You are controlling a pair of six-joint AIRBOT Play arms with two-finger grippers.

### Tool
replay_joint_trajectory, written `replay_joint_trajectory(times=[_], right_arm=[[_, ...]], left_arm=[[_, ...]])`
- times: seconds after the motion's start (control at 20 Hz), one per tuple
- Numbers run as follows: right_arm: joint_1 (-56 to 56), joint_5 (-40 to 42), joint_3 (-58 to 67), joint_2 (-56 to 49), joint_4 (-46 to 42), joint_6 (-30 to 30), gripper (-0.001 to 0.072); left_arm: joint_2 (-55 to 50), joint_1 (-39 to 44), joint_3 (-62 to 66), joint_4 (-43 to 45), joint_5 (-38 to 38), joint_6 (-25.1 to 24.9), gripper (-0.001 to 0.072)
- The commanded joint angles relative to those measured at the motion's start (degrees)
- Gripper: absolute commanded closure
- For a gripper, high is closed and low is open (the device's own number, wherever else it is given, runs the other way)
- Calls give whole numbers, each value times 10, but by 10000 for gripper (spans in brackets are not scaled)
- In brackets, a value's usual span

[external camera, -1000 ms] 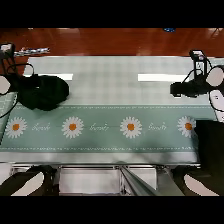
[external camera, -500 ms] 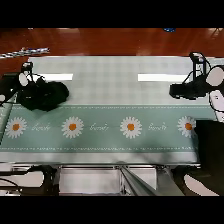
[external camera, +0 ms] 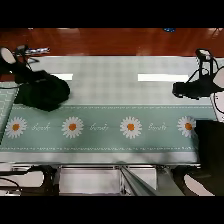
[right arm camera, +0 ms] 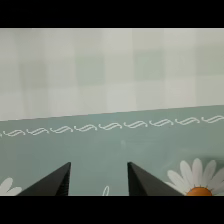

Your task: Fold the shirts.

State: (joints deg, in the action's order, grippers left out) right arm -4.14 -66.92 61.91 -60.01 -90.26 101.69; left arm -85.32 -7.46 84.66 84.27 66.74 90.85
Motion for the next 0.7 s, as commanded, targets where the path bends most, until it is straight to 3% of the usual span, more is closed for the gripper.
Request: replay_joint_trajectory(times=[0.0,0.15,0.45,0.65], right_arm=[[0,-2,0,64,-3,3,300],[0,-3,0,110,-3,12,300],[0,-16,0,164,37,3,300],[0,-26,0,212,38,0,300]], left_arm=[[90,0,85,-97,-17,-30,682],[165,20,166,-121,13,-73,682],[216,82,339,-126,13,-47,682],[240,146,344,-166,-26,-41,682]])
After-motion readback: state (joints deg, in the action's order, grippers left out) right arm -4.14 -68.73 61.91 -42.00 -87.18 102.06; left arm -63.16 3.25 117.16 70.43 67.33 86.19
